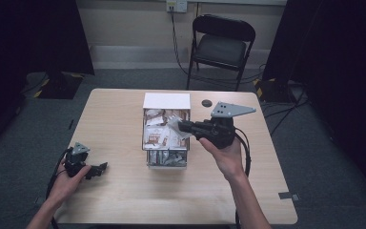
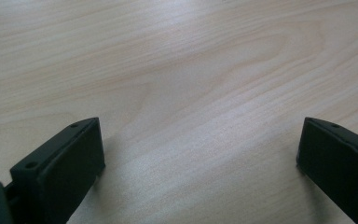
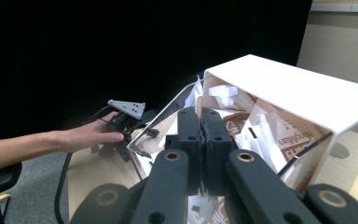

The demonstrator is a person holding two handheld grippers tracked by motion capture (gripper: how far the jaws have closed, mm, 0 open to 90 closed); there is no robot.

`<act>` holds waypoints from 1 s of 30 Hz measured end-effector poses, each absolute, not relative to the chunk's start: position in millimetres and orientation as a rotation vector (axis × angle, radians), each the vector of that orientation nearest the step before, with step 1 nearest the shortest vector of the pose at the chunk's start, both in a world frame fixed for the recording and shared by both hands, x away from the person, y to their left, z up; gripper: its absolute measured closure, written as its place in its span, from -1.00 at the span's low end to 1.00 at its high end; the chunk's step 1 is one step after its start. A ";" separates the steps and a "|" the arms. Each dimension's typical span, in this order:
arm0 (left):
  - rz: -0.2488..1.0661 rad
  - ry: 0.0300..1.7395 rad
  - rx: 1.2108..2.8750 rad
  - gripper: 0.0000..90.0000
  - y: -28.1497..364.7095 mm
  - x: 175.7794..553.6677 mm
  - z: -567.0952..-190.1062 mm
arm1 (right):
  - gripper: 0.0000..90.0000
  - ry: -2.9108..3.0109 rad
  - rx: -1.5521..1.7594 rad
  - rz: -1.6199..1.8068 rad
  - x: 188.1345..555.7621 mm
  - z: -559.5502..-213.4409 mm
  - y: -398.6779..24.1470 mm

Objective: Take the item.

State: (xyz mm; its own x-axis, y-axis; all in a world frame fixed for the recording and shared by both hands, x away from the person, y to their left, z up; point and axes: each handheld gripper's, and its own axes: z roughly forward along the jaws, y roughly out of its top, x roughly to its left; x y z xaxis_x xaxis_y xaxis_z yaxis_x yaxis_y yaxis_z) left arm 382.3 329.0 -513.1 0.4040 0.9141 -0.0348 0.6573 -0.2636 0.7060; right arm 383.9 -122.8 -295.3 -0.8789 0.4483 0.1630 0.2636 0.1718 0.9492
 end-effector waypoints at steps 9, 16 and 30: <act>0.511 1.334 2.017 -1.00 329.0 382.3 -513.1 | 0.97 2.263 0.713 1.796 382.6 -293.4 -129.8; 0.510 1.334 2.016 -1.00 329.0 382.3 -513.1 | 0.97 2.247 0.721 1.797 381.9 -291.9 -135.3; 0.511 1.334 2.016 -1.00 329.0 382.3 -513.1 | 0.97 2.211 0.738 1.799 379.8 -288.5 -147.7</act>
State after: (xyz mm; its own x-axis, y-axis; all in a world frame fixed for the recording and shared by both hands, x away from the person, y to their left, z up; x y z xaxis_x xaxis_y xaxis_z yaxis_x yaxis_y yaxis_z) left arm 382.3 329.0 -513.1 0.4038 0.9142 -0.0349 0.6574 -0.2635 0.7060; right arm 379.8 -147.7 -288.5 -0.8562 0.4925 0.1562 0.2529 0.1360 0.9579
